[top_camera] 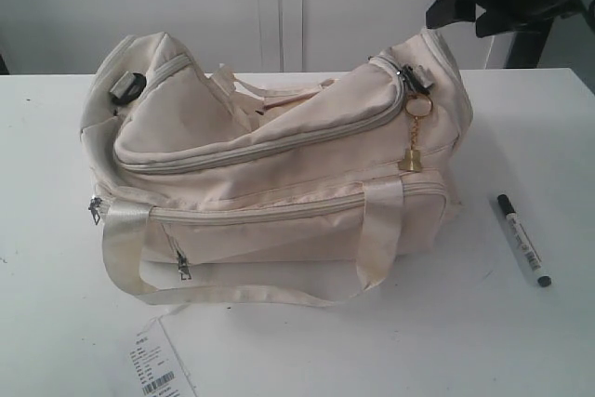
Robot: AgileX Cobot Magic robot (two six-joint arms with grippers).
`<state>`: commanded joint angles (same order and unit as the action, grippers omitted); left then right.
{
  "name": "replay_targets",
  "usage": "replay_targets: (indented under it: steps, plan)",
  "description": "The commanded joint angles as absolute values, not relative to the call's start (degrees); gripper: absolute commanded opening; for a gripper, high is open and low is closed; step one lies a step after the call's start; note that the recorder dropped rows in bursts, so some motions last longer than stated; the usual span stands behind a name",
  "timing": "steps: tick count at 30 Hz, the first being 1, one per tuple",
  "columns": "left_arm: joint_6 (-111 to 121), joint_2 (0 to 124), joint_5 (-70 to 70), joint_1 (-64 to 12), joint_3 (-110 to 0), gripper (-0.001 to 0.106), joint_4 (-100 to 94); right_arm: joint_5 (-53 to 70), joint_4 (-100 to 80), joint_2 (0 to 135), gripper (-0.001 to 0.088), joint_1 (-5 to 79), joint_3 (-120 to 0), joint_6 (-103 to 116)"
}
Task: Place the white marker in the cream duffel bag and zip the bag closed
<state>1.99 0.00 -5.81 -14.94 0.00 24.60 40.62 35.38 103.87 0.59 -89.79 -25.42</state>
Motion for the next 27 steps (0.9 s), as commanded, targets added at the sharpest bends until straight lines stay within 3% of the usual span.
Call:
replay_targets:
  steps: [13, 16, 20, 27]
  plan:
    - [2.24, 0.00, -3.03, -14.94, 0.00, 0.000, 26.16, 39.64, 39.26, 109.95, 0.0598, 0.68, -90.06, -27.04]
    - [4.41, 0.00, -3.03, -14.94, 0.00, 0.000, 26.42, 39.74, 39.63, 110.23, 0.0421, 0.81, -90.06, -28.30]
    - [10.49, 0.00, -1.00, -14.94, 0.00, 0.000, 26.57, 40.02, 39.66, 110.23, -0.0004, 1.08, -90.06, -29.51]
    - [10.31, 0.00, 1.66, -14.94, -5.57, 0.000, 25.24, 40.39, 40.07, 110.23, 0.0000, 1.17, -90.06, -30.33]
